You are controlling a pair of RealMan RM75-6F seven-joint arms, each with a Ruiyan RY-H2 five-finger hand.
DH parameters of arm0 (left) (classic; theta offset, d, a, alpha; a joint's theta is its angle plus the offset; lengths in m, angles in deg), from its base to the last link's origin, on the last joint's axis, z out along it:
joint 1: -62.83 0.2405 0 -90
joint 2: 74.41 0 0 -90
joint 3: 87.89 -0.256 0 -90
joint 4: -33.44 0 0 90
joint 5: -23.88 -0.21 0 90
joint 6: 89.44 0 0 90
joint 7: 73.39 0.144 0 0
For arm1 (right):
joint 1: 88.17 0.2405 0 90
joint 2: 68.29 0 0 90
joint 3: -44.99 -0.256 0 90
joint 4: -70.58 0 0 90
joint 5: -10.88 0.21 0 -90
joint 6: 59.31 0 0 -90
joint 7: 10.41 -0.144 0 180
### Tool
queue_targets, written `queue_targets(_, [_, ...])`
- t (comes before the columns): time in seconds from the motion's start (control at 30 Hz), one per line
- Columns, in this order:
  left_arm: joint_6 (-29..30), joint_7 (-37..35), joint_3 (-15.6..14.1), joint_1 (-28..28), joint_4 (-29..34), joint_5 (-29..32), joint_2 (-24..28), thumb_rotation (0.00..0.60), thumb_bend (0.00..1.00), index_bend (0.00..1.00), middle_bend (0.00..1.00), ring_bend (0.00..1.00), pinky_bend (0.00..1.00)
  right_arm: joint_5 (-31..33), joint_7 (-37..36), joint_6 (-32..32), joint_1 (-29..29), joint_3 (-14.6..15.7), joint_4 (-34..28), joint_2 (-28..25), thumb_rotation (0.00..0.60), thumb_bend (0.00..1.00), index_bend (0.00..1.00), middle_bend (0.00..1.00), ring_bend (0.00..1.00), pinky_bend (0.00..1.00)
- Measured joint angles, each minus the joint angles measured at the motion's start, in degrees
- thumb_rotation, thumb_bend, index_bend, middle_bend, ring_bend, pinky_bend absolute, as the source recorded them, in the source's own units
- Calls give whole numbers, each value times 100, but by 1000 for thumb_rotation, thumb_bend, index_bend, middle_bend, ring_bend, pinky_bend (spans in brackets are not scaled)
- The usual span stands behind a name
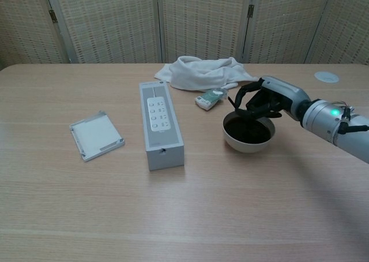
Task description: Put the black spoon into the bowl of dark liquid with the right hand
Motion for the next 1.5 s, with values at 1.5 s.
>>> queue_targets(1.5, [3,-184,3,43,-199,49,-48,600,170,147,75,86,162,-114,561,-17,205,175,88,46,600,505,768,956,1000,1000])
